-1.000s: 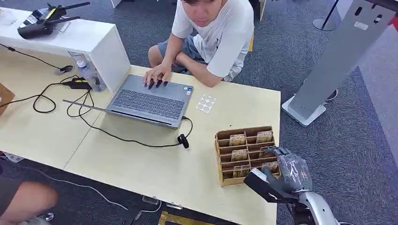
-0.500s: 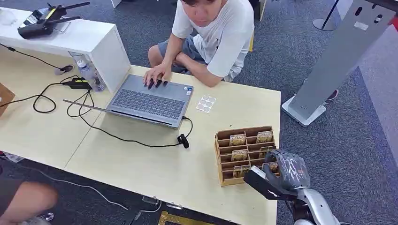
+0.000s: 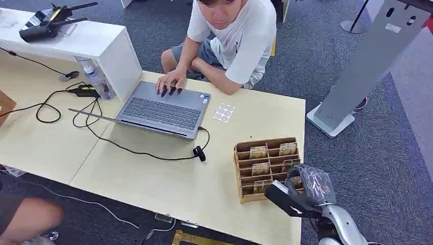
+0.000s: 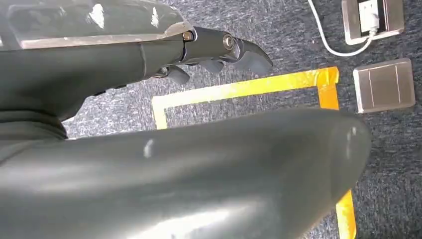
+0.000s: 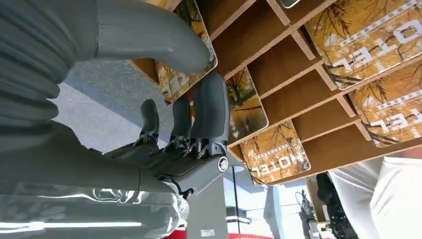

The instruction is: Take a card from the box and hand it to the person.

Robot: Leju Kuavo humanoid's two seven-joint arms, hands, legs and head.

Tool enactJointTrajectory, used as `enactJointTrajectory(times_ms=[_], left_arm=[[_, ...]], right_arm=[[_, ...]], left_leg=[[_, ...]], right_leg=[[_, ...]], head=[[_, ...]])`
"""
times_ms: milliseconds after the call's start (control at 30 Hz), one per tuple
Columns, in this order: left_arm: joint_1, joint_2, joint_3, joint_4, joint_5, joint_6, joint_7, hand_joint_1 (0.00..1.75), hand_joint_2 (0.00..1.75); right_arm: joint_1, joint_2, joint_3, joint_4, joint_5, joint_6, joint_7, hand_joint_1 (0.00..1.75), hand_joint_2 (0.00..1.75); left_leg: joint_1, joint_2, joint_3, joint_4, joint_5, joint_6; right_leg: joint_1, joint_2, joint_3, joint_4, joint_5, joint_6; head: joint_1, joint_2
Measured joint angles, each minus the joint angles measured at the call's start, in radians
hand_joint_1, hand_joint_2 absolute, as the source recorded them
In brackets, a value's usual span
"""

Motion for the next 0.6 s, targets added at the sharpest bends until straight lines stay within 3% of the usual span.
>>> enactJointTrajectory(times_ms=[500,600], left_arm=[[0.0,0.001,-0.003,0.0,0.004,0.004,0.0,0.0,0.0],[0.0,0.001,-0.008,0.0,0.004,0.004,0.0,0.0,0.0]], right_arm=[[-0.002,0.0,0.007,0.021,-0.003,-0.003,0.001,0.89,1.75],[-0.003,0.0,0.007,0.025,-0.004,-0.003,0.002,0.99,1.75]], left_leg=[[0.0,0.0,0.0,0.0,0.0,0.0],[0.0,0.0,0.0,0.0,0.0,0.0]], right_leg=[[0.0,0.0,0.0,0.0,0.0,0.0],[0.0,0.0,0.0,0.0,0.0,0.0]], head=[[0.0,0.0],[0.0,0.0]])
